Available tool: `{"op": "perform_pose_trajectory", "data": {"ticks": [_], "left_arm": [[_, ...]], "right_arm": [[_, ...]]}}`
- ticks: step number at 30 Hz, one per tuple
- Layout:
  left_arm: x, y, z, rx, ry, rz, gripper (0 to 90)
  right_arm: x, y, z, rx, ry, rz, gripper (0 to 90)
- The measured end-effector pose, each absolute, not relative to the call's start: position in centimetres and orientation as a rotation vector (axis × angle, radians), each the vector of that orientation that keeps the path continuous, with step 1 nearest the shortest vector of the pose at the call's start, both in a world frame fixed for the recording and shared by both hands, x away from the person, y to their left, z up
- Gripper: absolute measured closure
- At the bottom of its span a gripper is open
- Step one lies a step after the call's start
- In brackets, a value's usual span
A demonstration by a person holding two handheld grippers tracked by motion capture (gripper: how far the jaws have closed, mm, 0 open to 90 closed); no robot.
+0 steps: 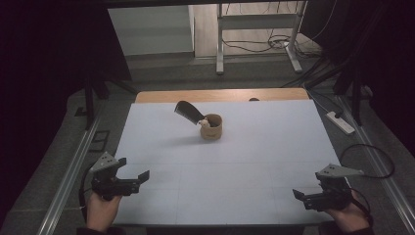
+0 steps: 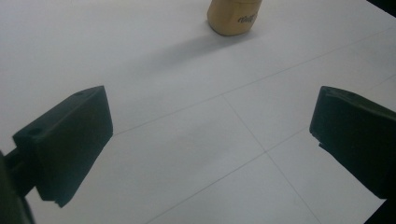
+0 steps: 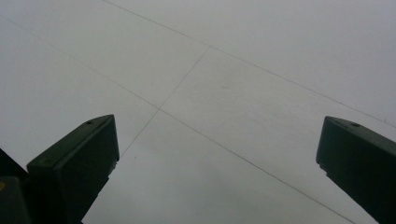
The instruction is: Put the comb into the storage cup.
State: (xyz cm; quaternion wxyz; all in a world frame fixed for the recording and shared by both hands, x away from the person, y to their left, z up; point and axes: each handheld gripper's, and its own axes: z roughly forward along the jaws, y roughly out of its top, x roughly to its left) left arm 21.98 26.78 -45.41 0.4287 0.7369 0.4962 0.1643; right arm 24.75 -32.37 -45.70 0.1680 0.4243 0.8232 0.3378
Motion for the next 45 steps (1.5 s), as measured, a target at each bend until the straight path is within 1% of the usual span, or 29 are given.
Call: {"op": "perform_pose_trajectory", "data": {"ticks": [23, 31, 45], "left_arm": [[18.7, 28.6, -45.9, 1.811, 1.281, 0.422, 0.0], [17.8, 28.4, -46.4, 1.825, 1.286, 0.423, 0.0], [17.0, 27.2, -47.2, 1.91, 1.282, 0.429, 0.0]], "right_arm": [[24.8, -32.3, -45.7, 1.213, 2.341, 0.954, 0.0], [24.8, -32.3, -45.7, 1.216, 2.338, 0.952, 0.0], [24.8, -32.4, -45.7, 1.227, 2.327, 0.95, 0.0]]}}
